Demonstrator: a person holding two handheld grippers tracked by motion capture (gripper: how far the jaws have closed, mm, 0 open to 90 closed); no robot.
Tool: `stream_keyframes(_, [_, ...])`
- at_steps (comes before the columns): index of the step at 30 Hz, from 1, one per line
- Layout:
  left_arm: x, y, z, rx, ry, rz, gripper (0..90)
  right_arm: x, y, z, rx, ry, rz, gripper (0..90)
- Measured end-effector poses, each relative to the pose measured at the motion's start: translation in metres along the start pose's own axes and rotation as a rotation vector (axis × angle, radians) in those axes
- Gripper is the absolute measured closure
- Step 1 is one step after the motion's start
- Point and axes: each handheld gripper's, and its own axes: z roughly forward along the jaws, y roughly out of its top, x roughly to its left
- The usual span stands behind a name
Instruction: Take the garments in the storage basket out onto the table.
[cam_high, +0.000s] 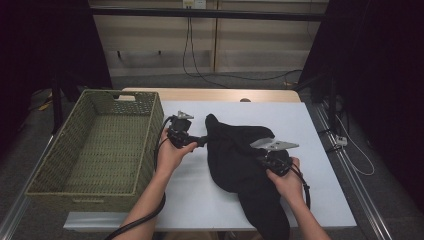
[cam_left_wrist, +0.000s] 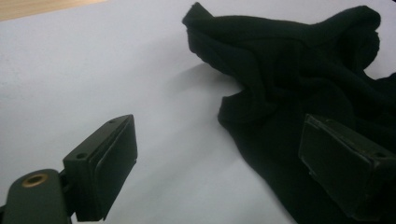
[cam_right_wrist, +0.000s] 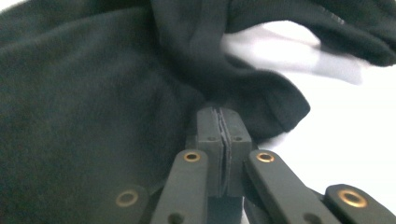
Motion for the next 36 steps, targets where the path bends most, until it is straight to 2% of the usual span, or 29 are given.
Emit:
stream_keyframes(4, [-0.004, 0.000, 0.000, 0.003, -0.009, 0.013, 11.9, -0.025, 0.007, -0.013, -0.090, -0.067, 0.057, 89.4])
stream_keyframes(6, [-0.007, -0.001, 0.001, 0.004, -0.012, 0.017, 11.9, -0.042, 0.009, -0.020, -0.109, -0.133, 0.059, 89.4])
stream_keyframes(9, [-0.009, -0.002, 0.004, 0.016, -0.020, 0.026, 12.1, -0.062, 0.004, -0.023, -0.101, -0.178, 0.088, 89.3])
stream_keyframes(11, [-0.009, -0.004, 0.007, 0.026, -0.027, 0.020, 12.3, -0.068, -0.002, -0.021, -0.081, -0.217, 0.083, 89.1])
stream_keyframes(13, [-0.010, -0.006, 0.009, 0.034, -0.027, 0.023, 12.3, -0.070, -0.007, -0.018, -0.058, -0.220, 0.087, 88.8])
stream_keyframes(14, [-0.011, -0.007, 0.010, 0.035, -0.028, 0.019, 12.3, -0.071, -0.009, -0.017, -0.043, -0.233, 0.072, 87.7])
stream_keyframes(16, [-0.013, -0.008, 0.012, 0.041, -0.028, 0.028, 12.3, -0.070, -0.011, -0.015, -0.034, -0.235, 0.075, 81.3])
stream_keyframes(18, [-0.014, -0.008, 0.012, 0.046, -0.030, 0.032, 12.3, -0.067, -0.010, -0.016, -0.031, -0.215, 0.062, 75.4])
stream_keyframes(23, [-0.019, -0.009, 0.013, 0.050, -0.054, 0.037, 12.1, -0.055, -0.008, -0.025, -0.067, -0.189, 0.063, 57.8])
stream_keyframes(31, [-0.019, -0.009, 0.005, 0.043, -0.066, 0.028, 10.7, -0.029, -0.010, -0.045, -0.095, -0.115, 0.040, 46.8])
stream_keyframes(36, [-0.023, -0.011, 0.001, 0.046, -0.065, 0.045, 10.4, -0.017, -0.018, -0.056, -0.109, -0.067, 0.046, 42.4])
